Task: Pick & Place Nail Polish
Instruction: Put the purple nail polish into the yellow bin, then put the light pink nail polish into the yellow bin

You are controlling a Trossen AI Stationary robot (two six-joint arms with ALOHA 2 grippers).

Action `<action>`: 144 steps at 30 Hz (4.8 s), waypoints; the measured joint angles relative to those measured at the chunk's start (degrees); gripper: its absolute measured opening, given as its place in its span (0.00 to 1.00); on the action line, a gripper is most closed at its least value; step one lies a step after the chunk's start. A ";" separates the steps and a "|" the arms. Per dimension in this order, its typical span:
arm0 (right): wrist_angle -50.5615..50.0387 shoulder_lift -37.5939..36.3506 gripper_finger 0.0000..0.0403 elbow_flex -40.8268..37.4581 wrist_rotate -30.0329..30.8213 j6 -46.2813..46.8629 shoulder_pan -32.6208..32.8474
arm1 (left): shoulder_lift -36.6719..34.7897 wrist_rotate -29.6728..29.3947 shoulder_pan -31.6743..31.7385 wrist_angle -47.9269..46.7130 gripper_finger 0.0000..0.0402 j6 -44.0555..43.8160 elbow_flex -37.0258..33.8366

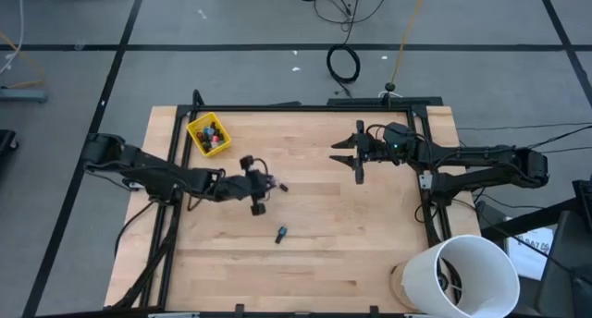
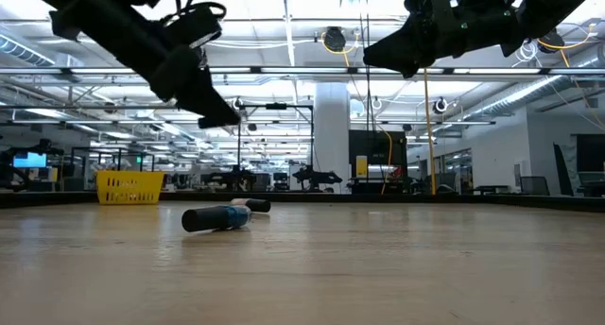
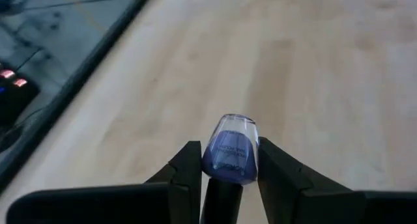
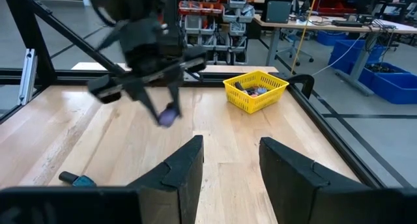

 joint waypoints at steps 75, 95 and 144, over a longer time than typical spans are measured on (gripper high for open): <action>4.49 4.82 0.35 0.07 4.03 2.49 3.65 | -21.45 -12.51 50.02 -14.48 0.63 -37.12 -18.09; -1.54 47.98 0.53 23.68 11.78 11.79 12.16 | -21.44 -11.21 49.91 -11.88 0.64 -38.63 -18.11; 1.14 57.77 0.12 28.40 13.46 6.68 12.98 | -21.39 7.43 49.81 -4.23 0.64 -32.51 -18.00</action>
